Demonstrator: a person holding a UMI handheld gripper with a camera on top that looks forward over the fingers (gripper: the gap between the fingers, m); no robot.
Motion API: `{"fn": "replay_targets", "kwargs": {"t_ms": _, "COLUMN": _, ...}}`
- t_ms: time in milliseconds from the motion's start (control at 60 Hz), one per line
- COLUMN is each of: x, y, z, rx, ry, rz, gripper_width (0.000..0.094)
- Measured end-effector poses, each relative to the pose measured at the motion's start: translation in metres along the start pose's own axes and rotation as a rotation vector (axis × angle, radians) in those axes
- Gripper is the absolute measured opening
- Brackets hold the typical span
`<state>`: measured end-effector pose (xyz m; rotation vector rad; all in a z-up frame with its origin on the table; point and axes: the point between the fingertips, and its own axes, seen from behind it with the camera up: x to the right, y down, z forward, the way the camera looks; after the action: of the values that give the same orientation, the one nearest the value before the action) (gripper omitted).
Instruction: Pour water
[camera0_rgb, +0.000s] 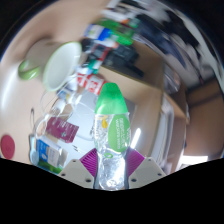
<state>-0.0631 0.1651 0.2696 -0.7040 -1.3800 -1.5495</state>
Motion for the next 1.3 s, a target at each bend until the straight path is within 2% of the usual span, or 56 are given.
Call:
{"fn": "replay_targets", "kwargs": {"t_ms": 67, "x": 0.012, "y": 0.029, "z": -0.011, "rx": -0.059, "ry": 0.037, "rz": 0.371, "gripper_width": 0.0335}}
{"fn": "replay_targets", "kwargs": {"t_ms": 183, "x": -0.026, "y": 0.072, "z": -0.037, "rx": -0.173, "ry": -0.003, "rz": 1.087, "gripper_width": 0.034}}
{"fn": "replay_targets", "kwargs": {"t_ms": 267, "x": -0.064, "y": 0.068, "z": -0.05, "rx": -0.177, "ry": -0.159, "rz": 1.534, "gripper_width": 0.034}}
{"fn": "replay_targets", "kwargs": {"t_ms": 317, "x": -0.085, "y": 0.066, "z": -0.06, "rx": -0.171, "ry": -0.214, "rz": 1.777, "gripper_width": 0.034}}
{"fn": "replay_targets", "kwargs": {"t_ms": 383, "x": -0.117, "y": 0.065, "z": -0.073, "rx": -0.211, "ry": -0.262, "rz": 1.984, "gripper_width": 0.0339}}
{"fn": "replay_targets", "kwargs": {"t_ms": 417, "x": -0.142, "y": 0.056, "z": -0.084, "rx": -0.252, "ry": -0.257, "rz": 2.054, "gripper_width": 0.034}}
{"fn": "replay_targets", "kwargs": {"t_ms": 450, "x": -0.15, "y": 0.065, "z": -0.08, "rx": -0.254, "ry": -0.309, "rz": 2.06, "gripper_width": 0.034}}
{"fn": "replay_targets", "kwargs": {"t_ms": 733, "x": -0.205, "y": 0.025, "z": -0.091, "rx": -0.215, "ry": -0.415, "rz": 2.056, "gripper_width": 0.0347}}
{"fn": "replay_targets", "kwargs": {"t_ms": 767, "x": -0.198, "y": 0.027, "z": -0.089, "rx": -0.184, "ry": -0.376, "rz": 2.046, "gripper_width": 0.0339}}
{"fn": "replay_targets", "kwargs": {"t_ms": 933, "x": -0.199, "y": 0.026, "z": -0.092, "rx": -0.166, "ry": -0.348, "rz": 2.031, "gripper_width": 0.0348}}
{"fn": "replay_targets", "kwargs": {"t_ms": 1017, "x": -0.198, "y": 0.026, "z": -0.092, "rx": -0.163, "ry": -0.355, "rz": 2.027, "gripper_width": 0.0441}}
{"fn": "replay_targets", "kwargs": {"t_ms": 1083, "x": -0.201, "y": 0.029, "z": -0.094, "rx": -0.193, "ry": -0.378, "rz": 2.009, "gripper_width": 0.0537}}
{"fn": "replay_targets", "kwargs": {"t_ms": 1117, "x": -0.203, "y": 0.031, "z": -0.097, "rx": -0.214, "ry": -0.388, "rz": 2.005, "gripper_width": 0.0635}}
{"fn": "replay_targets", "kwargs": {"t_ms": 1183, "x": -0.196, "y": 0.032, "z": -0.106, "rx": -0.196, "ry": -0.4, "rz": 2.012, "gripper_width": 0.0843}}
{"fn": "replay_targets", "kwargs": {"t_ms": 1300, "x": -0.188, "y": 0.03, "z": -0.136, "rx": -0.179, "ry": -0.434, "rz": 2.024, "gripper_width": 0.0846}}
